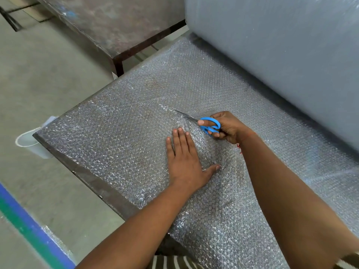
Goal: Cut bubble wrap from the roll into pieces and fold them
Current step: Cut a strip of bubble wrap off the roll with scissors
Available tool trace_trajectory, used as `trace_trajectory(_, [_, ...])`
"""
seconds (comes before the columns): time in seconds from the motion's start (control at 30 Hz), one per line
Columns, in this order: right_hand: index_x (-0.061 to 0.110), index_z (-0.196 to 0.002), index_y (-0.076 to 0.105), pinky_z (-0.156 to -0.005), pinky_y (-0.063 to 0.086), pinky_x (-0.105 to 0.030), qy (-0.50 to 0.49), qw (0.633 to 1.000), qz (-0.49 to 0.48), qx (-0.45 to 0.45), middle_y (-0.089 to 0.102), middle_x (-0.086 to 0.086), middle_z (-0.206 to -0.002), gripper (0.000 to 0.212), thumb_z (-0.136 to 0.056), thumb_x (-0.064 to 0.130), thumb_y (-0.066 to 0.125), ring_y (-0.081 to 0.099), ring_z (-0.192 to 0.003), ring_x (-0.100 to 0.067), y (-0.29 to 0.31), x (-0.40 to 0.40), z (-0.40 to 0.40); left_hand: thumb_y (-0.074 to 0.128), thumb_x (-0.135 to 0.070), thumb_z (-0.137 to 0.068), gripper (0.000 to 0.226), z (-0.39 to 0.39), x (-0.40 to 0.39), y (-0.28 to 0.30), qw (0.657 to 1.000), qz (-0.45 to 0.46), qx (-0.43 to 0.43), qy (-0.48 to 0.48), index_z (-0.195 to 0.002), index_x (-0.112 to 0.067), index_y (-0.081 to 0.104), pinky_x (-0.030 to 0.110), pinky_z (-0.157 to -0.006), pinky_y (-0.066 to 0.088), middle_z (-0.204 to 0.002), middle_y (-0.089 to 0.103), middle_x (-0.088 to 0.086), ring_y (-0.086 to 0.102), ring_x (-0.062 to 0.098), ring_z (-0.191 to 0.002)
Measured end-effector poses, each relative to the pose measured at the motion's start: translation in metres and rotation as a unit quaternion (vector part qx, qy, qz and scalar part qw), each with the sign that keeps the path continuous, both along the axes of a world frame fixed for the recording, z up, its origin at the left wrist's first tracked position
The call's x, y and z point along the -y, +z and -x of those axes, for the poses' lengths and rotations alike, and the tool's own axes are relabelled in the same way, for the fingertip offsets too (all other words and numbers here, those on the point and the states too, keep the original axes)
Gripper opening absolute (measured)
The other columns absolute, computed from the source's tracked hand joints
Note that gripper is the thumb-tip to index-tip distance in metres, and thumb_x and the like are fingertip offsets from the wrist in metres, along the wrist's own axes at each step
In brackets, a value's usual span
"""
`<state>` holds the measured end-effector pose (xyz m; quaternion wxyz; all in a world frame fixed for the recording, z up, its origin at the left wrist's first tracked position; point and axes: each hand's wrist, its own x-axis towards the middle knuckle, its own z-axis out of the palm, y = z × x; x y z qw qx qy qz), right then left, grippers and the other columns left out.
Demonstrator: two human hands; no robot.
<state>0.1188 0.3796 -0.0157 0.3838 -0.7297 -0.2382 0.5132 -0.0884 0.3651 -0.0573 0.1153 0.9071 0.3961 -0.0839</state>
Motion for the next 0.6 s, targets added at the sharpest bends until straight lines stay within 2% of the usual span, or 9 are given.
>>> trace_trajectory(0.07, [-0.026,-0.095,0.058,-0.041,0.026,-0.020,0.007,1.000,-0.005,-0.001,0.055,-0.018,-0.063,0.098,-0.053,0.046,0.107,0.036,-0.045,-0.017,-0.002,-0.001,-0.001,0.004,-0.103,-0.079,0.140,0.000,0.000,0.000,1.000,0.002,0.001,0.000,-0.161,0.008,-0.021,0.067,-0.127,-0.010,-0.166,-0.032,0.036,-0.035,0.049,-0.155])
trace_trajectory(0.2, [-0.017,-0.087,0.064,-0.042,0.025,-0.022,0.011,1.000,-0.003,-0.002,0.058,-0.022,-0.071,0.073,-0.061,0.038,0.105,0.039,-0.040,-0.017,-0.001,-0.003,-0.002,0.004,-0.103,-0.079,0.141,0.001,0.000,-0.001,1.000,0.002,0.004,0.001,-0.160,0.009,-0.024,0.067,-0.127,-0.010,-0.165,-0.036,0.035,-0.036,0.049,-0.155])
trace_trajectory(0.27, [-0.018,-0.090,0.066,-0.043,0.025,-0.022,0.011,1.000,-0.001,0.008,0.059,-0.023,-0.073,0.075,-0.061,0.040,0.105,0.040,-0.041,-0.018,-0.002,-0.005,-0.002,0.004,-0.104,-0.079,0.141,0.002,-0.001,-0.001,1.000,0.002,0.005,0.003,-0.160,0.009,-0.024,0.067,-0.127,-0.010,-0.164,-0.037,0.035,-0.036,0.049,-0.155])
trace_trajectory(0.37, [-0.006,-0.080,0.071,-0.044,0.024,-0.023,0.010,1.000,0.006,0.014,0.058,-0.022,-0.071,0.066,-0.056,0.045,0.106,0.039,-0.043,-0.018,-0.004,-0.009,-0.001,0.006,-0.103,-0.079,0.141,0.002,-0.001,-0.001,1.000,0.001,0.008,0.001,-0.160,0.009,-0.023,0.067,-0.127,-0.010,-0.165,-0.035,0.036,-0.035,0.049,-0.155])
trace_trajectory(0.4, [-0.007,-0.080,0.072,-0.043,0.024,-0.023,0.008,1.000,0.005,0.011,0.058,-0.022,-0.070,0.067,-0.056,0.045,0.107,0.039,-0.043,-0.019,-0.004,-0.011,0.000,0.007,-0.103,-0.080,0.141,0.002,0.000,0.000,1.000,0.001,0.010,0.001,-0.160,0.009,-0.022,0.067,-0.127,-0.010,-0.166,-0.034,0.036,-0.035,0.049,-0.155])
trace_trajectory(0.5, [-0.020,-0.099,0.070,-0.039,0.025,-0.019,0.002,1.000,-0.004,0.006,0.059,-0.019,-0.067,0.085,-0.055,0.044,0.105,0.042,-0.041,-0.017,-0.002,-0.016,0.004,0.009,-0.103,-0.080,0.141,0.002,0.000,-0.001,1.000,0.001,0.017,0.003,-0.161,0.009,-0.019,0.067,-0.127,-0.010,-0.167,-0.031,0.035,-0.034,0.049,-0.156])
trace_trajectory(0.6, [-0.020,-0.105,0.069,-0.041,0.022,-0.020,0.004,1.000,-0.012,0.010,0.057,-0.021,-0.069,0.092,-0.054,0.048,0.105,0.039,-0.044,-0.018,-0.001,-0.022,0.007,0.009,-0.102,-0.080,0.141,0.002,-0.001,-0.001,1.000,-0.001,0.015,0.003,-0.162,0.009,-0.018,0.067,-0.127,-0.009,-0.168,-0.030,0.036,-0.033,0.050,-0.156])
